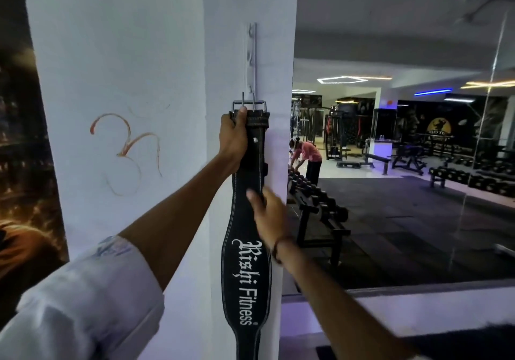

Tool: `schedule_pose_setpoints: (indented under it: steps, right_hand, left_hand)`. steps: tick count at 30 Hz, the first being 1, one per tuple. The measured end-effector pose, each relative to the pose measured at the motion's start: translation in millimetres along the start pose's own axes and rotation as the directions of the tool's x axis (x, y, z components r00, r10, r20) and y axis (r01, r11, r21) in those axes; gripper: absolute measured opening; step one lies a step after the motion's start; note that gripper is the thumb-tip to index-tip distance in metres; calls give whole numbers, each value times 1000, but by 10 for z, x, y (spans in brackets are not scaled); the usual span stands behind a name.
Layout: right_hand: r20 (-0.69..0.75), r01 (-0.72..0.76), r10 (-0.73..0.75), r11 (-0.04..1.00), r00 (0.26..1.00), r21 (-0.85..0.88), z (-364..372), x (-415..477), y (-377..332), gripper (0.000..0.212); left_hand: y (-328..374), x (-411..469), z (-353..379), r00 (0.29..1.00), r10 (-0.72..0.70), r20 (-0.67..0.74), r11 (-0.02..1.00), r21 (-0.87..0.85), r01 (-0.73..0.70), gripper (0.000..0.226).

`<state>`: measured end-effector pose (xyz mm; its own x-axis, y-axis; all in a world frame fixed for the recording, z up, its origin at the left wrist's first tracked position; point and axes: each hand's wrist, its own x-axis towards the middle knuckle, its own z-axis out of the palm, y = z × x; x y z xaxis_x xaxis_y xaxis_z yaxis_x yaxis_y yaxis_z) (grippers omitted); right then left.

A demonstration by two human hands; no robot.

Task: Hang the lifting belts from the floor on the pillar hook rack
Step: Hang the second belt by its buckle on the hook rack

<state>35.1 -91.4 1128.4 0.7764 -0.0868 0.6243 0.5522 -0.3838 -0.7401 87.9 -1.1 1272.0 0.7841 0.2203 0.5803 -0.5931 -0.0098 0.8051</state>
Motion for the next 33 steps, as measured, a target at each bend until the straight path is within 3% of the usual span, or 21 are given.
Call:
schedule_pose_setpoints:
  steps: [2, 5, 8, 11, 18, 21, 23, 26, 29, 33]
  right_hand:
    - [69, -57, 58, 998, 996, -10, 49, -310, 302, 36]
    - [89, -52, 52, 999, 995, -2, -64, -55, 252, 46]
    - [4, 35, -35, 999, 999, 31, -293, 561, -244, 42]
    - [8, 57, -57, 998, 998, 32, -428, 916, -453, 33]
    - [270, -114, 122, 993, 955, -42, -116, -18, 367, 42]
    - [351, -124, 149, 988, 925, -92, -156, 50, 364, 44]
    - [265, -135, 126, 991, 956, 16, -239, 318, 104, 53]
    - [88, -116, 97, 964, 991, 241, -393, 803, -372, 30]
    - [55, -76, 68, 982, 996, 174, -446, 1122, -578, 33]
    - [21, -45, 41, 967, 999, 251, -334, 1244, -597, 25]
  left_hand:
    - [-42, 39, -22, 1000, 1, 32, 1000, 8, -1, 37]
    - [-119, 3, -15, 998, 21, 62, 1000, 17, -22, 36]
    - [-169, -8, 10, 997, 42, 67, 999, 8, -43, 32]
    - [-144, 28, 32, 997, 52, 65, 999, -18, -51, 31]
    - [-130, 149, -36, 999, 24, 34, 1000, 4, -24, 35]
    - [-215, 125, -72, 999, 11, 35, 1000, 8, -12, 37]
    - [-249, 124, -69, 999, 28, 41, 1000, 12, -29, 37]
    - [-278, 91, -47, 996, 49, 69, 999, -12, -48, 32]
    - [-290, 51, -78, 995, 63, 80, 998, -11, -62, 36]
    - [-225, 6, -155, 990, 117, 75, 992, 41, -120, 39]
